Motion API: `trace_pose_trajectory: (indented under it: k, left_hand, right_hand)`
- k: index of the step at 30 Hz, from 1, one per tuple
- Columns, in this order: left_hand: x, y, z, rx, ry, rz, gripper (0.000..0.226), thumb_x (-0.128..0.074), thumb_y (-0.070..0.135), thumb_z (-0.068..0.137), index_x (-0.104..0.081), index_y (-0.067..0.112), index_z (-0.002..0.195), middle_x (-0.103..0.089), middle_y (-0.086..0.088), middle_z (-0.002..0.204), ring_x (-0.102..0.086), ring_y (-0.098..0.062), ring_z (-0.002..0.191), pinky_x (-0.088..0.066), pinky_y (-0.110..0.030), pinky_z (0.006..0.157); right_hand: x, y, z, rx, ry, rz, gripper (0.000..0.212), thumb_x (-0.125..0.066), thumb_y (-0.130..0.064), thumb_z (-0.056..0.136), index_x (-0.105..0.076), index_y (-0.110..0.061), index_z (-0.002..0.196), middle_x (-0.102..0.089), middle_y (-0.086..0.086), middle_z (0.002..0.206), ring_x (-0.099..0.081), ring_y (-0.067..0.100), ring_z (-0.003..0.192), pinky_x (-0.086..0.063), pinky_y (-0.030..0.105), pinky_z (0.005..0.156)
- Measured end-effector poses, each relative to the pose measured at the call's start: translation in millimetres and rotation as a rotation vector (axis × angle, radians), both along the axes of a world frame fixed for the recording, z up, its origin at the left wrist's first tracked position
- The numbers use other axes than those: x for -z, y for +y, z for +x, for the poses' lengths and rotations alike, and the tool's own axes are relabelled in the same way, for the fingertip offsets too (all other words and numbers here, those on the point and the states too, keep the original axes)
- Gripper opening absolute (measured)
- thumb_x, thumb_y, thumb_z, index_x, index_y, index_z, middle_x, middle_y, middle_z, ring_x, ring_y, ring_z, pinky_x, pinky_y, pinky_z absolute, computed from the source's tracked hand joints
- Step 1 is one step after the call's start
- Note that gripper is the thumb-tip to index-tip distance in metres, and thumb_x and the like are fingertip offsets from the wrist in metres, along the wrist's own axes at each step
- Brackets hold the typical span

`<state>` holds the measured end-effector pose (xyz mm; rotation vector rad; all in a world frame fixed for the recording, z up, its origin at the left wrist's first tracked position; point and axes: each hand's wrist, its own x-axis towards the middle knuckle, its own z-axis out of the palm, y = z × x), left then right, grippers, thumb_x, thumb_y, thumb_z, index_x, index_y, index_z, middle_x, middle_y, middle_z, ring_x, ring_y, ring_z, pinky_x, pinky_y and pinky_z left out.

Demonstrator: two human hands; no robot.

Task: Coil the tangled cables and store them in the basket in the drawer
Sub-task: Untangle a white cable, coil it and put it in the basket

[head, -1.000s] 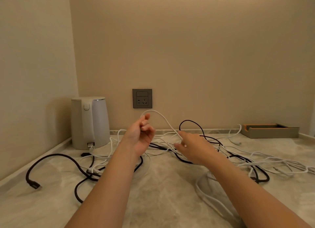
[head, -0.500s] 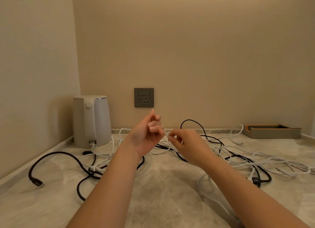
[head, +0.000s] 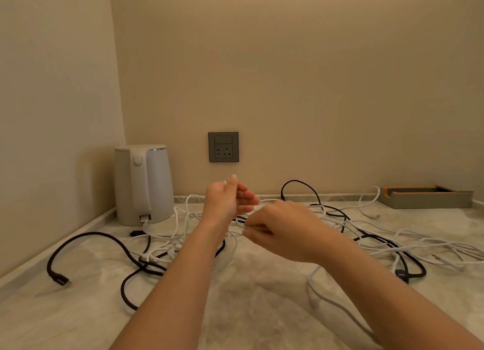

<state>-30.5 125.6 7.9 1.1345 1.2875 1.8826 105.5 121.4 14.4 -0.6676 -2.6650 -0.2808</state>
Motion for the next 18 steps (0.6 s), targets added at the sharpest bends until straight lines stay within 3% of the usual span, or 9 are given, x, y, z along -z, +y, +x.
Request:
trace_pose_trajectory:
  k: [5, 8, 10, 13, 15, 18]
  left_hand:
    - [6, 0, 4, -0.02, 0.334, -0.032, 0.041, -0.039, 0.018, 0.102, -0.052, 0.005, 0.065, -0.05, 0.004, 0.037, -0.047, -0.003, 0.032, -0.04, -0.017, 0.039]
    - [7, 1, 11, 0.128, 0.336, -0.161, 0.04, -0.035, 0.013, 0.103, -0.045, 0.008, 0.064, -0.042, 0.0, 0.044, -0.041, -0.005, 0.03, -0.032, -0.016, 0.034]
    - [4, -2, 16, 0.259, 0.253, -0.245, 0.039, -0.031, 0.011, 0.102, -0.043, 0.011, 0.065, -0.037, 0.004, 0.042, -0.034, -0.006, 0.03, -0.025, -0.014, 0.033]
    - [3, -6, 22, 0.445, 0.192, -0.356, 0.052, -0.03, 0.043, 0.102, -0.045, 0.011, 0.065, -0.033, 0.006, 0.042, -0.028, -0.006, 0.033, -0.022, -0.014, 0.034]
    - [3, -8, 25, 0.574, 0.16, -0.405, 0.065, -0.024, 0.062, 0.095, -0.045, 0.011, 0.062, -0.03, 0.006, 0.042, -0.025, -0.006, 0.032, -0.02, -0.014, 0.033]
    - [4, -7, 30, 0.784, 0.098, -0.392, 0.074, -0.011, 0.07, 0.09, -0.043, 0.011, 0.06, -0.028, 0.006, 0.039, -0.024, -0.005, 0.031, -0.02, -0.014, 0.033]
  right_hand:
    - [-2, 15, 6, 0.036, 0.392, 0.105, 0.022, -0.056, -0.045, 0.09, -0.068, -0.029, 0.08, -0.043, -0.015, 0.055, -0.04, 0.006, 0.054, -0.03, 0.025, 0.051]
    - [0, 29, 9, -0.001, 0.511, 0.172, 0.021, -0.06, -0.045, 0.082, -0.069, -0.027, 0.077, -0.041, -0.019, 0.062, -0.041, 0.007, 0.056, -0.029, 0.025, 0.051]
    - [0, 37, 12, -0.046, 0.573, 0.138, 0.02, -0.059, -0.044, 0.079, -0.066, -0.025, 0.078, -0.037, -0.021, 0.058, -0.04, 0.003, 0.055, -0.034, 0.028, 0.059]
    - [3, 45, 13, -0.078, 0.641, 0.063, 0.016, -0.052, -0.04, 0.084, -0.059, -0.026, 0.085, -0.047, -0.018, 0.062, -0.047, -0.002, 0.065, -0.031, 0.03, 0.074]
    - [7, 51, 11, -0.083, 0.668, 0.026, 0.011, -0.049, -0.036, 0.086, -0.056, -0.029, 0.087, -0.052, -0.016, 0.067, -0.05, 0.0, 0.07, -0.029, 0.03, 0.076]
    - [11, 61, 11, -0.157, 0.817, -0.109, 0.003, -0.05, -0.028, 0.088, -0.052, -0.027, 0.085, -0.048, -0.014, 0.059, -0.046, 0.004, 0.058, -0.034, 0.026, 0.067]
